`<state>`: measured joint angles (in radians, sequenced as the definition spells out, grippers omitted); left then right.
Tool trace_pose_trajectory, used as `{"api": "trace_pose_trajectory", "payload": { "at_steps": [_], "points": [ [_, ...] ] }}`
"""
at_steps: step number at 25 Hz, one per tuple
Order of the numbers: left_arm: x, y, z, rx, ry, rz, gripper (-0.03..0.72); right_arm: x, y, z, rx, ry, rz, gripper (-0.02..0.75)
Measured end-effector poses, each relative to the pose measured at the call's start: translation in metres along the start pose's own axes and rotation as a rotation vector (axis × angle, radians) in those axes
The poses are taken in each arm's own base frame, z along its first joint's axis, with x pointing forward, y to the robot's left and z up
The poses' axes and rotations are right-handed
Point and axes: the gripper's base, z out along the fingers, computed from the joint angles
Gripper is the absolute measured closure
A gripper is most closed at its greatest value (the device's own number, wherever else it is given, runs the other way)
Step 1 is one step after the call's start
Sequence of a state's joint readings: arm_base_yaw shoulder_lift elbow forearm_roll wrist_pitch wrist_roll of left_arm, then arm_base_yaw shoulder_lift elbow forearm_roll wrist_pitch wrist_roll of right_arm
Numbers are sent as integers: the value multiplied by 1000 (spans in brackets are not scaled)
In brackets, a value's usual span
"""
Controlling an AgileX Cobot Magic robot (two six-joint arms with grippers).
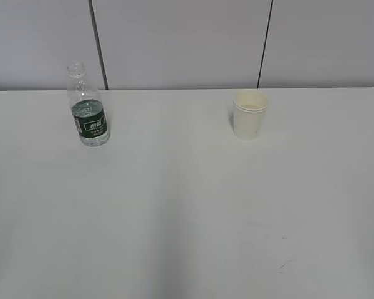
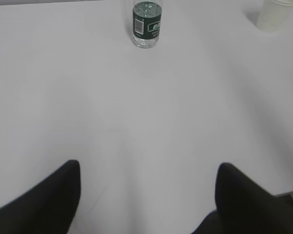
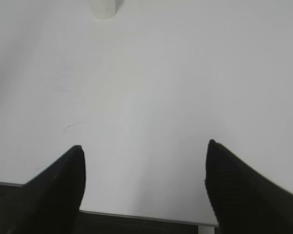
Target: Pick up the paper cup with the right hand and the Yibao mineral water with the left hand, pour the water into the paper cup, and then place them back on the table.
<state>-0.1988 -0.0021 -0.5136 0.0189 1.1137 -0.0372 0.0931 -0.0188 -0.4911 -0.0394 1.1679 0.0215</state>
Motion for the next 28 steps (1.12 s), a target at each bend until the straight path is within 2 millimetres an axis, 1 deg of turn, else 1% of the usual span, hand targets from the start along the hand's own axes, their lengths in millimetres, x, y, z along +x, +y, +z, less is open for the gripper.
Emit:
{"api": "trace_pose_trajectory", "payload": {
  "at_steps": [10, 17, 28],
  "points": [
    [0, 0, 0, -4, -1, 4, 167, -1, 0, 0, 0, -12, -4, 146],
    [1, -1, -2, -80, -17, -41, 167, -1, 1, 0, 69, -14, 40, 148],
    [1, -1, -2, -81, -18, -43, 171, -1, 1, 1, 71, -14, 41, 152]
  ]
}}
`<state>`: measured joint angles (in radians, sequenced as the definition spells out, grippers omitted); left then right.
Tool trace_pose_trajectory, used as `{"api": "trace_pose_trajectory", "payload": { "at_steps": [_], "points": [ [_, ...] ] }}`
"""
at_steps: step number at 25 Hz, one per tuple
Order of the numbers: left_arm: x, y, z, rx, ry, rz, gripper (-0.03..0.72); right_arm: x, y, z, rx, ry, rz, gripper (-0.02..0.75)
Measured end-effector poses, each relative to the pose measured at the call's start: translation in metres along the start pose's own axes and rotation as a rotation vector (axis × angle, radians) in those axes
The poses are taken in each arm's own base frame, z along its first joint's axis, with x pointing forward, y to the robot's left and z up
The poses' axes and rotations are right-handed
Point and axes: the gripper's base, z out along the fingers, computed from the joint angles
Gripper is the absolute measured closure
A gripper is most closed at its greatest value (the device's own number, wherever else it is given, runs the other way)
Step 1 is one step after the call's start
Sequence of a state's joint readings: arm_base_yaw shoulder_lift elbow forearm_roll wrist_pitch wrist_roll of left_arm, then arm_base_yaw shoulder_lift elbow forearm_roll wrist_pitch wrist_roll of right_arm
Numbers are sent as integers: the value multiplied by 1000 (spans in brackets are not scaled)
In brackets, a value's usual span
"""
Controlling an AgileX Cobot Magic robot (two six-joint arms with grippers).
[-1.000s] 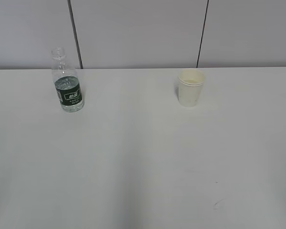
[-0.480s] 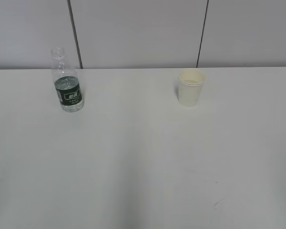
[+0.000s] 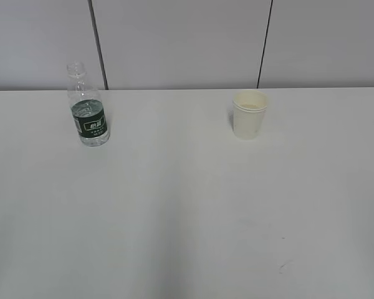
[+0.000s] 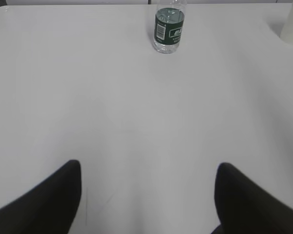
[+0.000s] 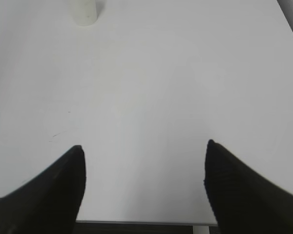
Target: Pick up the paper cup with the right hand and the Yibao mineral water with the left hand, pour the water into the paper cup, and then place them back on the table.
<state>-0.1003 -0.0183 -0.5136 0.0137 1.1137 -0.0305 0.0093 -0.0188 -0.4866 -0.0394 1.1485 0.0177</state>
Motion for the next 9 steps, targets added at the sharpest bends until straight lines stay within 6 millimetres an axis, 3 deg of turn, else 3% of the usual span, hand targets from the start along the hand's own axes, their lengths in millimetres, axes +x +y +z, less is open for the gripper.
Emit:
{"api": "trace_pose_trajectory", "payload": {
  "at_steps": [9],
  "points": [
    [0, 0, 0, 0, 0, 0, 190, 0, 0, 0, 0, 0, 0, 152]
  ]
}}
